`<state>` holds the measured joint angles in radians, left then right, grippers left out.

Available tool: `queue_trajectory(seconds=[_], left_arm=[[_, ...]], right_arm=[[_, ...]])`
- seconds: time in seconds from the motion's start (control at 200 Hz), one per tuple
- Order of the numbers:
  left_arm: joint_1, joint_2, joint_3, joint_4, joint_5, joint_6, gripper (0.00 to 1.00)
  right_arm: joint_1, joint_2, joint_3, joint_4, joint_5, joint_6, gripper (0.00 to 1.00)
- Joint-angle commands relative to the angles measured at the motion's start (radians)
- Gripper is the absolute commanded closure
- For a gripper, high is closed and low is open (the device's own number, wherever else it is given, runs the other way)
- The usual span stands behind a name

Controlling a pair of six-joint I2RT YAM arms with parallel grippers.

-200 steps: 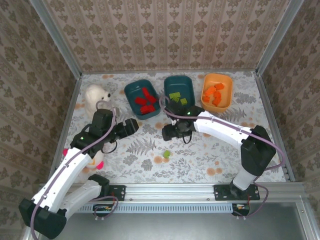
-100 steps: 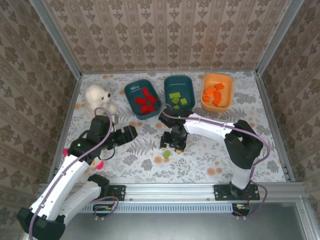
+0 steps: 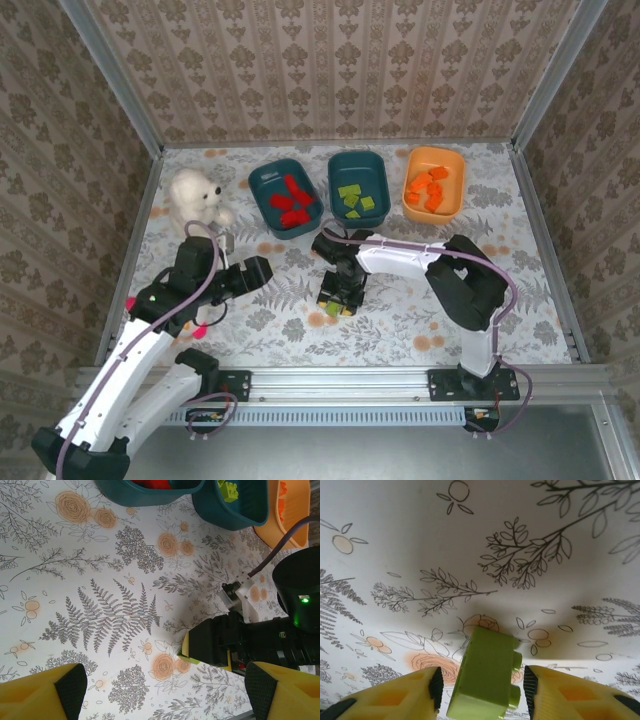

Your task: Sort the legos into containers by color

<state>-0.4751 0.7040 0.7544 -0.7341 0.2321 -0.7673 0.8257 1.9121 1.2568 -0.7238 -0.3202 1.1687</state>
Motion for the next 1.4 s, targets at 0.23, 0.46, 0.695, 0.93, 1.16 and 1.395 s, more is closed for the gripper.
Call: queue_trajectory(seconds=[0.23,0.46,0.695,0.93,1.16,1.395], left_arm=[[0.008,-0.014,-0.024,-0.001,0.007,-0.033,0.15],[0.002,0.062,-0.021,0.142,0.047,-0.064,0.14],[-0.008,0.279,0.088,0.305,0.062,-0.053,0.14],[-0.013,0.489,0.218,0.404,0.076,-0.037,0.15],[-0.02,0.644,0.314,0.463,0.089,-0.033,0.15],[-0.028,0.737,0.373,0.467,0.104,-0.025,0.15]], right_arm=[[0.002,0.002,0.065,-0.073,0.055,-0.022,0.75],[-0.08,-0.064,0.268,-0.277,0.314,-0.259,0.77],[-0.271,0.017,0.523,-0.302,0.461,-0.523,0.78],[-0.388,0.286,0.907,-0.333,0.518,-0.68,0.78],[-0.447,0.511,1.148,-0.354,0.518,-0.731,0.77],[-0.462,0.615,1.218,-0.292,0.524,-0.772,0.75]])
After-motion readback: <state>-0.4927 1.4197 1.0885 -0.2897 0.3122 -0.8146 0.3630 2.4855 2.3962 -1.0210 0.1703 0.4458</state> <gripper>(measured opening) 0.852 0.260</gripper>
